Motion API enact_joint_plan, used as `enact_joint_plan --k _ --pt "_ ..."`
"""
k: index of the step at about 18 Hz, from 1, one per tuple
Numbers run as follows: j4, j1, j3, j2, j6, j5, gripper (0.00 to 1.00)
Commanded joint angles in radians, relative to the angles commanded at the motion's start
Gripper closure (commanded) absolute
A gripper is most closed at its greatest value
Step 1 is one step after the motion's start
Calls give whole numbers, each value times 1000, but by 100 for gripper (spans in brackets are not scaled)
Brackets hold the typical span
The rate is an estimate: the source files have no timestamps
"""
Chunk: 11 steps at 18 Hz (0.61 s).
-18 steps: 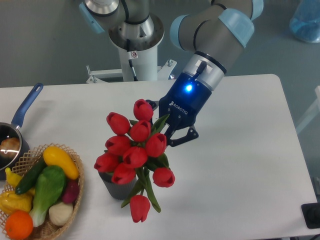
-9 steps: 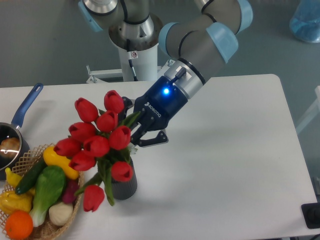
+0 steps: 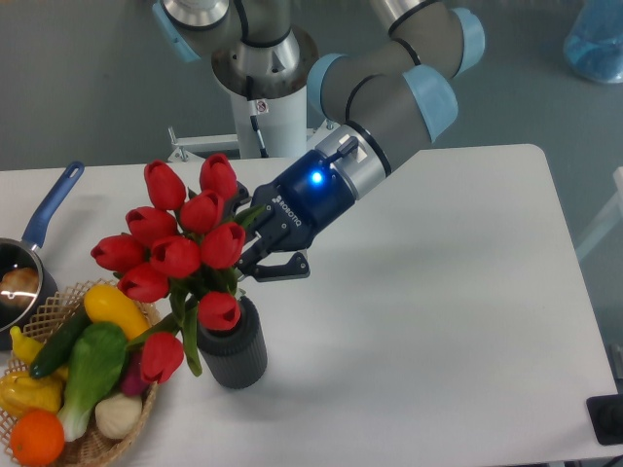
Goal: Insert the flowers into the vase
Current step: 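Lower the tulip stems into the vase opening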
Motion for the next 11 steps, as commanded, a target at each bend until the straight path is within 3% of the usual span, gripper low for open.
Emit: enact_joint_plan --k 11 --pt "0 3 8 -29 17 -38 85"
